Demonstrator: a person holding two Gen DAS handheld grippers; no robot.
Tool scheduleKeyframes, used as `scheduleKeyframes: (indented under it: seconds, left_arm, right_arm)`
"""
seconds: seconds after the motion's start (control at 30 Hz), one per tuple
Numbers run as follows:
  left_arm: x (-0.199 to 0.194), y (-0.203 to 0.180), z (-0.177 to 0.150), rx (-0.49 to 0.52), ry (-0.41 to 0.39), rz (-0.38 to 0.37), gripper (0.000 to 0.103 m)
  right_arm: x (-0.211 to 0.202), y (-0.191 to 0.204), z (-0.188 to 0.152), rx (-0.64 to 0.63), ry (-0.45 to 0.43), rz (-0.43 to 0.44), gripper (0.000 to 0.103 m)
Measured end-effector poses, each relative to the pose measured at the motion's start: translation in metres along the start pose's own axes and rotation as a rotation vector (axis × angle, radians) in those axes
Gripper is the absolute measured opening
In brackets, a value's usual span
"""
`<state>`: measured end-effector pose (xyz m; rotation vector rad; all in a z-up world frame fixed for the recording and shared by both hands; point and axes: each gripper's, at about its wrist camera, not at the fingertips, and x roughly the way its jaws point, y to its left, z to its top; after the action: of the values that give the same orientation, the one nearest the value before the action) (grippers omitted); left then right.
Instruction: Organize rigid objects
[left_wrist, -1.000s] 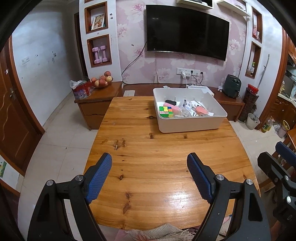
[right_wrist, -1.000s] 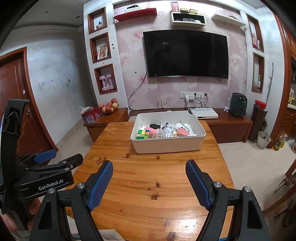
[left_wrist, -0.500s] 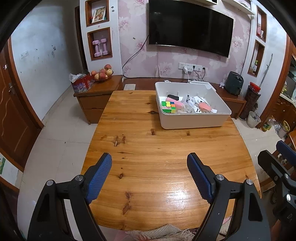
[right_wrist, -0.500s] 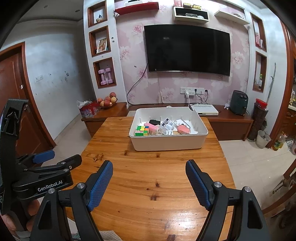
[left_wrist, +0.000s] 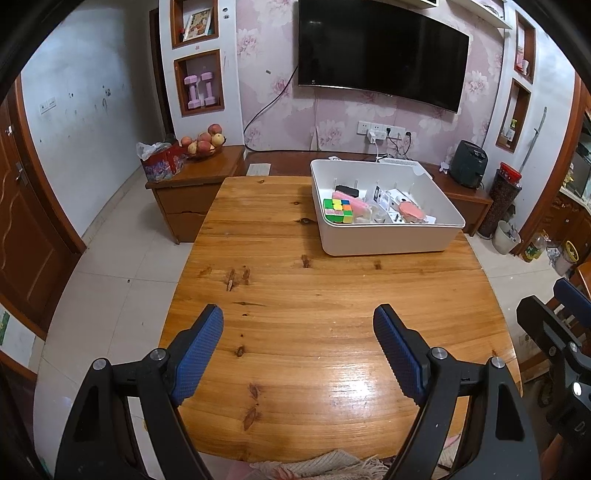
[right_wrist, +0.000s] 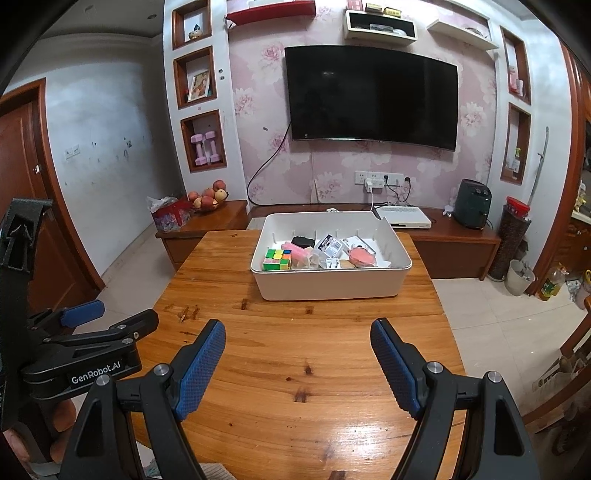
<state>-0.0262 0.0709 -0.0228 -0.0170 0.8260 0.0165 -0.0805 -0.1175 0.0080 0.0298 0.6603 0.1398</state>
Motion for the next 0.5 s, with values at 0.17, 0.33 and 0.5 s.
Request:
scheduleKeyframes:
  seconds: [0.17, 0.33, 0.5]
  left_arm:
    - [0.0051, 0.0023, 0.0009, -0.007, 0.012, -0.001, 0.086]
    - [0.0082, 0.0027, 0.0005, -0.001, 0.016, 0.000, 0.086]
    - [0.0091, 0.0015, -0.0002, -0.002, 0.016, 0.000, 0.086]
  right_arm:
    - [0.0025, -0.0007, 0.0021, 0.005, 0.010, 0.001, 0.081]
    - [0.0047, -0.0006, 0.0024, 0.006, 0.016, 0.002, 0.081]
    - [0.0062, -0.0006, 0.0028, 0.006, 0.018, 0.002, 0.081]
